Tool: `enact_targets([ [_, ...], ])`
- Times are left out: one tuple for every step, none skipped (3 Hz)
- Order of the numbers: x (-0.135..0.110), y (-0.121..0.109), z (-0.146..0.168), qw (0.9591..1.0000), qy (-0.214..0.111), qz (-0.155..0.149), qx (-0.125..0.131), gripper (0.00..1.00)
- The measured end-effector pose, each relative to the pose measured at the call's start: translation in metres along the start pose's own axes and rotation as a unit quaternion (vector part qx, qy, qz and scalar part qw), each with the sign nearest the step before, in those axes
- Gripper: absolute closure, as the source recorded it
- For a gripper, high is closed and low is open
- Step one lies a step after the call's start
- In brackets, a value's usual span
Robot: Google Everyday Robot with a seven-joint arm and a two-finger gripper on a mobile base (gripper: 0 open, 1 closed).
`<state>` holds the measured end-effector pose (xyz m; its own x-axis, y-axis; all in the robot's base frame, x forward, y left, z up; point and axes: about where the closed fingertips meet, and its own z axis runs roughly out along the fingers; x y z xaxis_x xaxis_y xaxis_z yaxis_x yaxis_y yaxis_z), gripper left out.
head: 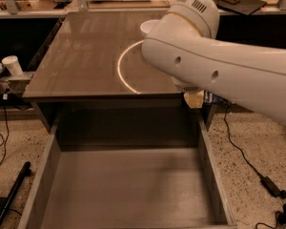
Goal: Pick rxbar blueberry from top drawer and place on counter
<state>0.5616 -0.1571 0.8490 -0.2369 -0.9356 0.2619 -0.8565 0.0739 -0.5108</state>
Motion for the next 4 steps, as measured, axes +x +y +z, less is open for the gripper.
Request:
enact_targets([
  [0.005, -0.02, 0.008, 0.9999, 0.008, 0.001, 0.012, 1.0],
  [0.01, -0.038, 0.014, 0.9997, -0.005, 0.012, 0.018, 1.0],
  [0.012, -0.05, 0.016, 0.9994, -0.016, 0.019, 0.026, 1.0],
  [0.008, -0.06, 0.019, 0.9987, -0.034, 0.023, 0.029, 1.0],
])
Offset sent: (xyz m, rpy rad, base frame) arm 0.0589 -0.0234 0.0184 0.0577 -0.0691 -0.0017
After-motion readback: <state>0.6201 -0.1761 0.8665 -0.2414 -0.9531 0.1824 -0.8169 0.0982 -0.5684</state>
